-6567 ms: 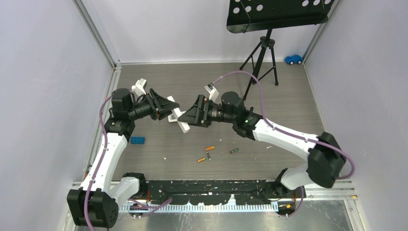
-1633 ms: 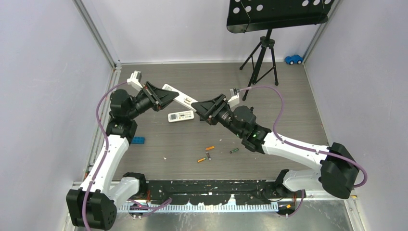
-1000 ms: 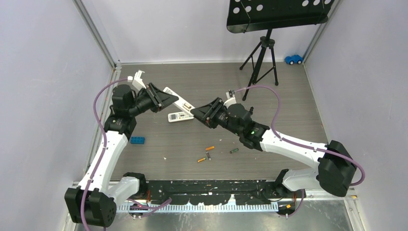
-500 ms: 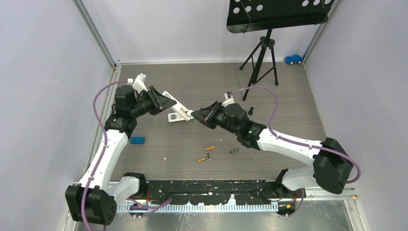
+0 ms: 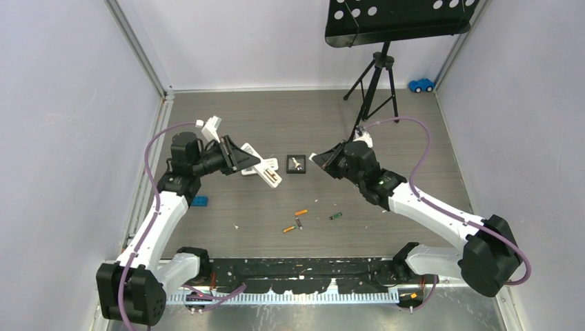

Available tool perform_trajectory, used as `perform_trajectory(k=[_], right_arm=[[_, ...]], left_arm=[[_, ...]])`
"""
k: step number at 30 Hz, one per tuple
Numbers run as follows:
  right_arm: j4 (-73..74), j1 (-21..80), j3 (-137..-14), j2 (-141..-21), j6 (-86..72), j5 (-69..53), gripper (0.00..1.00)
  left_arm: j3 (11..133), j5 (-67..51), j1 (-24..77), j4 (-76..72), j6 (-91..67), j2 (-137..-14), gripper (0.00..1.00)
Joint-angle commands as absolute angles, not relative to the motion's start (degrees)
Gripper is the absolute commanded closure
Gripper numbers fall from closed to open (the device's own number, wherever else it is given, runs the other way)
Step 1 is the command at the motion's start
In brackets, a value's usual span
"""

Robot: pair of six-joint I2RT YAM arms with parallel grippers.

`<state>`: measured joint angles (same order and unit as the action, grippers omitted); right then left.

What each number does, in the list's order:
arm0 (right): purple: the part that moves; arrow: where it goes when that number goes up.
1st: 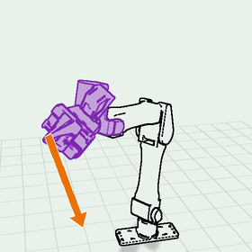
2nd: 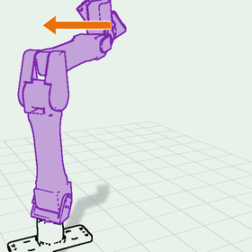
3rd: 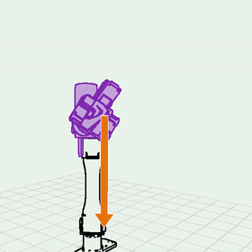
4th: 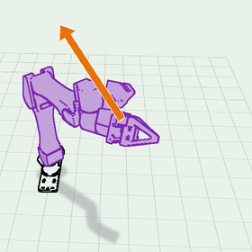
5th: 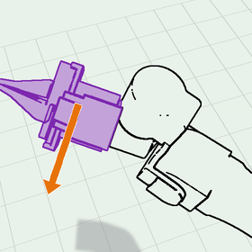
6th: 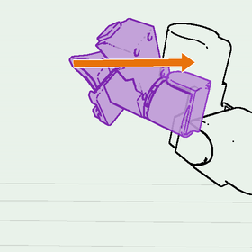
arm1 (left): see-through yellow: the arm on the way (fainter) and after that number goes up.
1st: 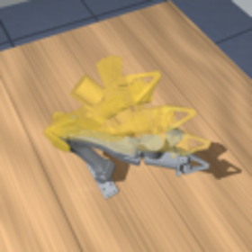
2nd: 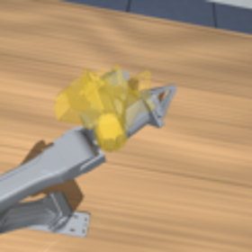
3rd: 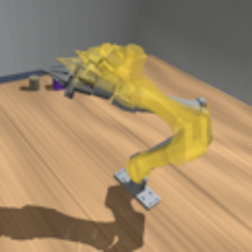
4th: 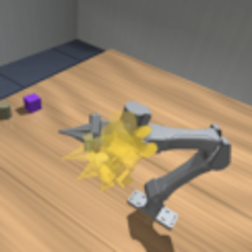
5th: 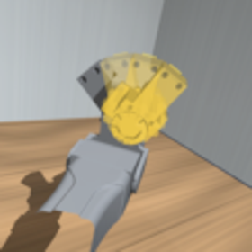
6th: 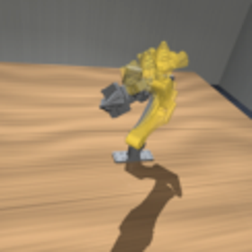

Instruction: Load the batteries into the remote control

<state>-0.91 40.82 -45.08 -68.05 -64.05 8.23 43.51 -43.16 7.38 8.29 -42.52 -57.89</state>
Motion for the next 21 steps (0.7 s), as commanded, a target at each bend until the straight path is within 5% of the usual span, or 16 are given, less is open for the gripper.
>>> perform_trajectory(k=[1, 9, 14, 21], right_arm=[[4.58, 36.01, -43.66, -70.45, -57.47, 7.15, 1.0], [5.88, 29.75, -46.15, -82.79, -53.18, -2.98, 0.96], [6.66, 27.77, -48.07, -88.24, -50.48, -5.84, 0.76], [18.7, 27.77, -52.85, -86.04, -47.65, 4.99, 0.46]], left_arm=[[44.87, -49.31, 9.3, -2.02, -41.83, -55.98, 1.0], [44.48, -52.67, 11.07, -4.72, -43.53, -57.01, 1.0], [44.65, -54.62, 11.16, -5.29, -44.49, -58.42, 1.0], [45.03, -55.52, 11.27, -5.82, -45.32, -59.5, 1.0]])
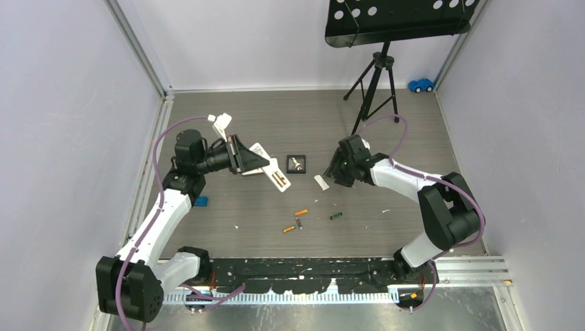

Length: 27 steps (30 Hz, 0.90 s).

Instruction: Load the batteries into the remote control

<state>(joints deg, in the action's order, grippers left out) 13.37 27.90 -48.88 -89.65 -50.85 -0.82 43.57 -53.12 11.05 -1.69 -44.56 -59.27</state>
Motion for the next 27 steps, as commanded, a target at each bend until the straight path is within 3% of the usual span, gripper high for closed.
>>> perform_trajectory(k=[1, 5, 12, 14, 19, 27], right_arm=[[19.79, 27.77, -53.42, -85.09, -46.81, 5.5, 0.43], [21.7, 27.77, -54.37, -80.19, -42.51, 1.99, 0.36], [2.98, 31.12, -50.27, -68.54, -37.9, -35.61, 0.31], [-5.66, 34.19, -48.98, -66.65, -41.15, -40.76, 0.29], [-10.25, 42.26, -51.56, -67.21, -42.26, -41.8, 0.26], [-15.71, 46.69, -52.54, -71.89, -42.25, -43.7, 0.28]], left_arm=[[45.15, -55.59, 11.26, -5.8, -45.54, -59.67, 1.0], [45.47, -56.12, 11.46, -5.92, -45.96, -59.92, 1.0], [45.6, -61.84, 12.79, -9.47, -46.89, -59.48, 1.0], [44.79, -64.44, 12.92, -15.06, -48.91, -60.17, 1.0], [45.05, -69.27, 13.06, -21.58, -52.84, -62.05, 1.0], [44.83, -70.15, 13.39, -24.34, -53.94, -60.85, 1.0]])
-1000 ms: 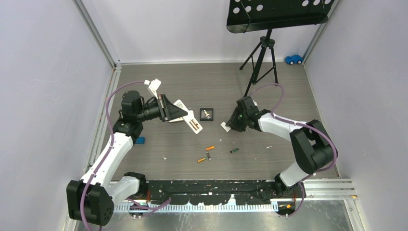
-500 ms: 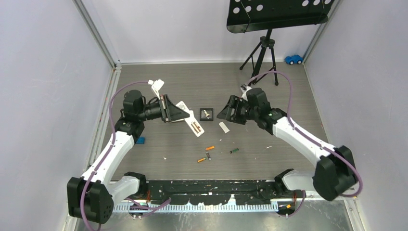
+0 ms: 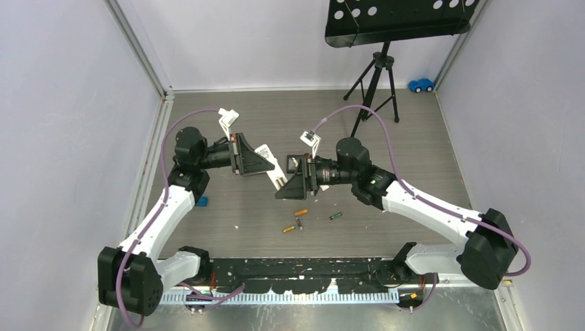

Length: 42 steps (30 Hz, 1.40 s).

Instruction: Load the batteries into the remote control

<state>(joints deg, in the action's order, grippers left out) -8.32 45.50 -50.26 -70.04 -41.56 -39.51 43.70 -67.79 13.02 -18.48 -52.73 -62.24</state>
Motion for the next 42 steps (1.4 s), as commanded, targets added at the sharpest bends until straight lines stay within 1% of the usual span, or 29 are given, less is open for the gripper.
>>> perform_trajectory(k=[1, 2, 3, 7, 8, 9, 11, 12, 13, 14, 16, 20, 26, 27, 28, 31, 32, 33, 35, 36, 37, 39, 42], right_arm=[[-17.52, 46.87, -52.41, -72.5, -42.72, -44.64, 0.31], [-19.07, 46.93, -52.39, -73.06, -43.32, -45.19, 0.37], [-20.59, 46.98, -52.26, -73.58, -44.01, -45.61, 0.46], [-26.43, 46.93, -51.48, -75.22, -47.57, -45.85, 0.76], [-28.08, 46.94, -51.42, -75.76, -48.89, -46.02, 0.83], [-30.58, 46.89, -51.31, -76.3, -50.3, -46.13, 0.88], [-35.12, 46.8, -50.64, -76.78, -53.48, -45.17, 0.92], [-36.66, 46.65, -50.24, -76.68, -54.65, -44.24, 0.92], [-37.69, 46.55, -49.93, -76.52, -55.48, -43.28, 0.92], [-37.89, 46.38, -49.85, -76.33, -55.92, -42.06, 0.92], [-37.81, 46.11, -49.82, -76.13, -56.36, -39.9, 0.92], [-37.95, 45.84, -50.89, -77.24, -56.89, -40.84, 0.92], [-39.92, 45.77, -51.41, -79.06, -59.28, -42.68, 0.92], [-40.46, 45.71, -51.48, -79.46, -59.74, -42.71, 0.92], [-40.94, 45.7, -51.71, -79.72, -60.09, -42.86, 0.92], [-41.82, 45.62, -52.18, -80.51, -61.04, -42.58, 0.92], [-41.77, 45.4, -52.24, -80.8, -61.34, -42.25, 0.89], [-41.79, 45.1, -52.06, -80.85, -61.64, -41.73, 0.79], [-41.04, 44.28, -51.15, -80.23, -61.69, -40.01, 0.5], [-40.04, 43.78, -50.55, -79.76, -61.16, -39.06, 0.37], [-38.37, 43.14, -50.0, -79.03, -60.47, -38.13, 0.29], [-32.02, 42.45, -49.59, -77.16, -57.65, -35.13, 0.22], [-16.87, 42.36, -50.01, -73.87, -50.37, -27.59, 0.21]], left_arm=[[44.76, -70.59, 13.58, -24.72, -54.07, -60.7, 1.0], [44.67, -71.06, 13.88, -25.04, -54.13, -60.61, 1.0], [44.61, -71.36, 14.15, -25.17, -54.14, -60.43, 1.0], [44.12, -71.06, 14.75, -25.72, -54.7, -59.46, 1.0], [44.17, -70.49, 14.76, -25.98, -55.31, -59.22, 0.98], [44.31, -69.43, 14.77, -26.35, -56.0, -59.07, 0.88], [45.02, -66.36, 14.77, -26.52, -57.66, -58.85, 0.54], [45.12, -64.42, 14.77, -27.33, -58.99, -58.81, 0.41], [44.94, -62.51, 14.78, -29.04, -60.87, -58.72, 0.33], [44.63, -60.33, 14.77, -31.03, -62.62, -58.72, 0.29], [44.41, -57.17, 14.77, -33.17, -64.8, -58.97, 0.28], [43.51, -53.94, 14.81, -39.7, -68.89, -60.85, 0.34], [43.01, -54.84, 14.77, -51.3, -76.75, -66.19, 0.54], [42.92, -55.36, 14.77, -52.73, -77.65, -66.9, 0.59], [42.77, -55.82, 14.77, -53.8, -78.42, -67.47, 0.67], [42.33, -56.69, 14.7, -55.23, -78.79, -68.17, 0.96], [42.09, -56.5, 14.72, -55.09, -78.48, -68.2, 1.0], [41.88, -56.22, 14.68, -54.73, -77.91, -68.07, 1.0], [41.91, -55.4, 14.68, -51.66, -74.96, -67.62, 1.0], [42.3, -54.66, 14.6, -46.5, -72.49, -67.22, 1.0], [42.77, -53.58, 14.61, -41.03, -69.29, -66.55, 1.0], [44.37, -49.91, 14.59, -27.04, -60.91, -65.06, 1.0], [48.2, -38.35, 14.59, -4.11, -46.09, -62.43, 1.0]])
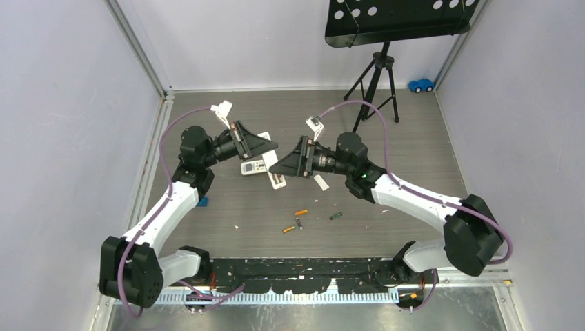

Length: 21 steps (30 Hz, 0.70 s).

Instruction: Load the batteries into the remote control

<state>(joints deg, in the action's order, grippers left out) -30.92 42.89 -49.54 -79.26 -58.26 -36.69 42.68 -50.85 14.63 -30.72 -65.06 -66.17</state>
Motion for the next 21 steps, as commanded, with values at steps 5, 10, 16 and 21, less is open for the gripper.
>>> perform_trajectory(k=[5, 10, 16, 21], right_arm=[[3.07, 42.45, -50.3, -71.32, -45.53, -12.23, 0.29], [19.75, 43.82, -53.14, -74.62, -46.0, 4.41, 0.5], [31.7, 44.03, -53.3, -77.79, -51.95, 15.5, 0.54], [32.25, 44.12, -52.08, -78.46, -53.3, 15.46, 0.53]], left_arm=[[52.73, -15.51, 14.59, 17.28, -37.67, -61.52, 1.0], [52.65, -16.69, 14.59, 18.03, -36.74, -61.02, 1.0], [51.27, -24.17, 14.59, 14.03, -35.99, -59.19, 1.0], [50.01, -30.76, 14.59, 9.56, -36.43, -58.5, 1.0]])
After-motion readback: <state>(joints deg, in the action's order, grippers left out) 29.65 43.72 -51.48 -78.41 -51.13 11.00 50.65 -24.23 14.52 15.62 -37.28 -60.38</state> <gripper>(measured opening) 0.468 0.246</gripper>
